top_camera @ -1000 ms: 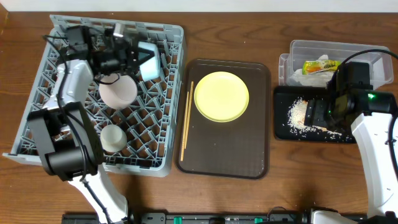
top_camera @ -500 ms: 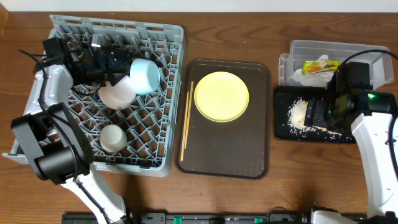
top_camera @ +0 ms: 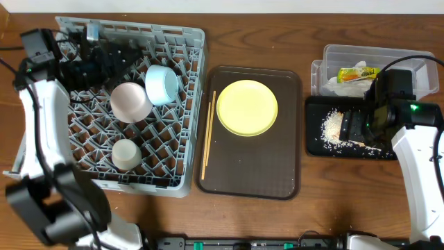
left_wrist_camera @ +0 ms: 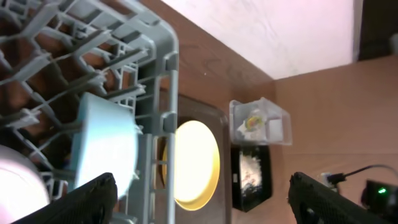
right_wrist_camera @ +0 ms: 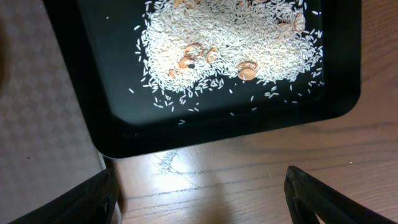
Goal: Sort waste into correct bins and load items into the dishwasher
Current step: 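Reach the left gripper to the yellow plate edge and grasp it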
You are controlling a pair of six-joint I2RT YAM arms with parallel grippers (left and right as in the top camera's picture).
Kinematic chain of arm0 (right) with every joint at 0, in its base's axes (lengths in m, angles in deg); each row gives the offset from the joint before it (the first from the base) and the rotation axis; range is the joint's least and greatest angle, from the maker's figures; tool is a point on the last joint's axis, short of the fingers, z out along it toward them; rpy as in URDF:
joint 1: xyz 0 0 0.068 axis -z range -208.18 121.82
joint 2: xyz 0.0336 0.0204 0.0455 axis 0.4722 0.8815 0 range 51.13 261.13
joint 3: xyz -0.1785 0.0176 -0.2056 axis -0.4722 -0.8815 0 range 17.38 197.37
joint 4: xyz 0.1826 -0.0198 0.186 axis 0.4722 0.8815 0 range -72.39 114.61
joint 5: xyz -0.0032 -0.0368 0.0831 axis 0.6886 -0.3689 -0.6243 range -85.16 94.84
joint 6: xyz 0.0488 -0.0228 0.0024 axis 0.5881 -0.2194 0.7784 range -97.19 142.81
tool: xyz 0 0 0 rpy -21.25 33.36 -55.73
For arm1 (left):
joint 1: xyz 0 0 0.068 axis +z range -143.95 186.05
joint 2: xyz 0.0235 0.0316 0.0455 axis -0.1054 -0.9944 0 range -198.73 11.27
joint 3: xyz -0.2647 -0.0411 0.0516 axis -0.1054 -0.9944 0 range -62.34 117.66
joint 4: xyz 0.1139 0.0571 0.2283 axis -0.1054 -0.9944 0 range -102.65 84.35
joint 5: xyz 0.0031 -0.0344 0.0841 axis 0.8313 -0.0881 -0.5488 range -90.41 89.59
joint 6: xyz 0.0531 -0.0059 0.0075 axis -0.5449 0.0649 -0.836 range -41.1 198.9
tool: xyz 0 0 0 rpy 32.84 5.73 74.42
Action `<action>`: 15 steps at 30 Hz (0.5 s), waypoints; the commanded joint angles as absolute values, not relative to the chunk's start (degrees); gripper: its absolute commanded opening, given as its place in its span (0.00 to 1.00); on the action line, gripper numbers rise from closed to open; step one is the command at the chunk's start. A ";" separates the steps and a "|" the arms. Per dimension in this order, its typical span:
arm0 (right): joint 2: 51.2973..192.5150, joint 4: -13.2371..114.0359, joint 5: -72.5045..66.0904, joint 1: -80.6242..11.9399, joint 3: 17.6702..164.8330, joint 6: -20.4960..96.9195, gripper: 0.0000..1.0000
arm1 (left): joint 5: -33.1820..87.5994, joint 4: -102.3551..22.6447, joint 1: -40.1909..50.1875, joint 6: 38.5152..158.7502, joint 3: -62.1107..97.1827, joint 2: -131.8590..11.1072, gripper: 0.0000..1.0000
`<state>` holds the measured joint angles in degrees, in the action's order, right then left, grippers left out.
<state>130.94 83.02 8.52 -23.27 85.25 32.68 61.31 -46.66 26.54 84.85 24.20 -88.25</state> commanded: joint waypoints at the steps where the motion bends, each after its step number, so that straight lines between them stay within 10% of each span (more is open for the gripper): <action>1: 130.51 83.15 8.89 -22.62 86.37 33.29 0.84 | 50.55 -49.40 21.60 83.37 24.09 -83.56 0.90; 15: 130.51 83.00 8.87 -22.62 86.37 33.29 0.84 | 12.76 -57.42 -12.91 83.87 23.00 -82.94 0.96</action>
